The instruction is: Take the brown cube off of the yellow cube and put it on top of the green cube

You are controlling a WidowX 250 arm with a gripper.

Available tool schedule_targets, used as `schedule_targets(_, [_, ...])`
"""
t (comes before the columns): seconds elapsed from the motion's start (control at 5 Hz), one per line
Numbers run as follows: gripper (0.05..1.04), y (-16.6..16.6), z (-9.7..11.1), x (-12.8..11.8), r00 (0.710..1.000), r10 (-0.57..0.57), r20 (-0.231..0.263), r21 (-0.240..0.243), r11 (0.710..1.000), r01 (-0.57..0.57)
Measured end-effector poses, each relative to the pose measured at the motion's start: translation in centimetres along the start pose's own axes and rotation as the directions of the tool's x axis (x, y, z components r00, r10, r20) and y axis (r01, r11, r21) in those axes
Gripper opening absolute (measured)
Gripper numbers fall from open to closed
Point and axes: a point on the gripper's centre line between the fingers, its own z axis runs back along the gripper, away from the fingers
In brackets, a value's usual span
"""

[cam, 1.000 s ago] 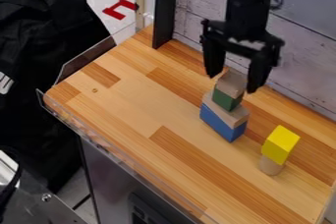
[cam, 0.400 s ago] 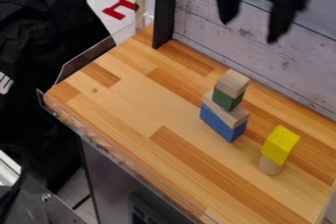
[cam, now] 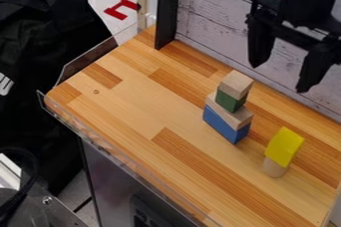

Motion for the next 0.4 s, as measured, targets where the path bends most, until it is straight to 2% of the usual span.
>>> schedule_targets(0.2, [1.001,0.21,-2.35,0.04,0.996,0.054,-0.077,0.0,0.999,-0.054])
schedule_targets(0.4, [1.001,0.56,-3.35,0.13,0.991,0.081,-0.108,-0.003,0.997,-0.081])
